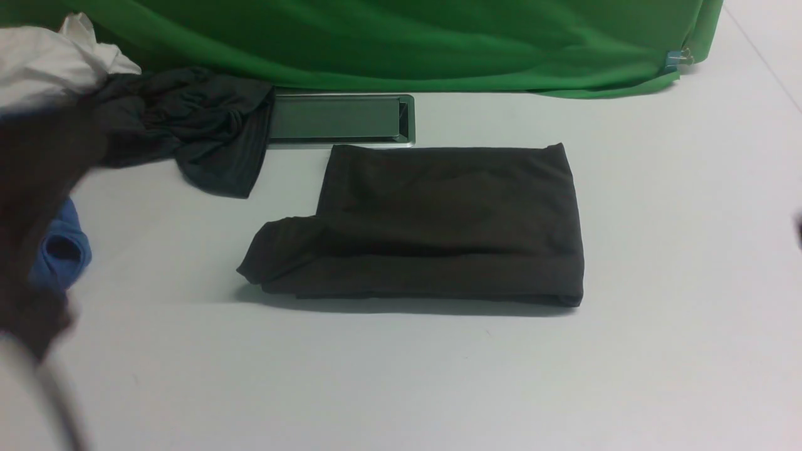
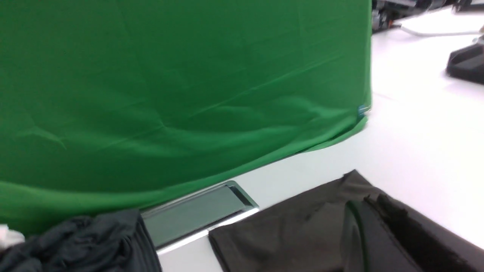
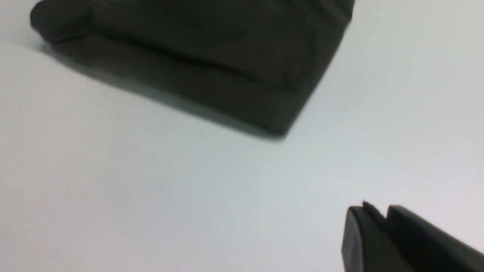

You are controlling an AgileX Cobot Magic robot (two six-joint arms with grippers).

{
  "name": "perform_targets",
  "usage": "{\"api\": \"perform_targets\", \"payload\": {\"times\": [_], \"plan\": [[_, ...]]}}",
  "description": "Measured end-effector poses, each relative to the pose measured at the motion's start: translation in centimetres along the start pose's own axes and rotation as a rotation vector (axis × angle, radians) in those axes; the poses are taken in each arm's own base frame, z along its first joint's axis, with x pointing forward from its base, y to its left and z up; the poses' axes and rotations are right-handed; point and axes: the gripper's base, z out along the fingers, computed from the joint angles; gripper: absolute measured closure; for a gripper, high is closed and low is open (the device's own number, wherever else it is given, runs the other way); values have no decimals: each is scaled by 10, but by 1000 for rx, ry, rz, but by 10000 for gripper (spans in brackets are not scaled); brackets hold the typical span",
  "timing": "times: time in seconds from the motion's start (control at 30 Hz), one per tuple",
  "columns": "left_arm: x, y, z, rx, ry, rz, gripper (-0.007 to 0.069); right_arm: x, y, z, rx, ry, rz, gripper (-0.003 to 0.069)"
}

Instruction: Fold a long-sleeved shirt on a white desktop.

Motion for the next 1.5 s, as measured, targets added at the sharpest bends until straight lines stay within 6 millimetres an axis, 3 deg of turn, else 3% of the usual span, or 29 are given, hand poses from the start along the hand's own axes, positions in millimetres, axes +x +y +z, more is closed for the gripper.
{"api": "perform_targets", "payload": {"times": [0.17, 0.3, 0.43, 0.73, 1.0, 1.1, 1.27, 1.37, 1.5], "plan": [[46, -7, -22, -26, -60, -6, 608, 65, -5, -12, -7, -63, 89, 588], [81, -10, -22, -44, -44, -12, 608, 91, -7, -10, -27, -198, 144, 569], [102, -12, -18, -38, 15, -16, 608, 101, -8, -12, -34, -234, 156, 541], [142, -16, -13, -30, 137, 40, 608, 103, -8, -13, -37, -248, 159, 498], [167, -19, -12, -18, 211, 38, 608, 104, -12, -14, 20, -300, 198, 499], [168, -19, -12, -18, 215, 38, 608, 108, -17, -8, 118, -434, 137, 594], [169, -19, -12, -18, 215, 42, 608, 133, -29, 26, 273, -661, 100, 640], [169, -19, -12, -18, 215, 42, 608, 156, -34, 53, 316, -708, 105, 642], [169, -19, -12, -18, 215, 48, 608, 167, -36, 65, 323, -706, 105, 641]]}}
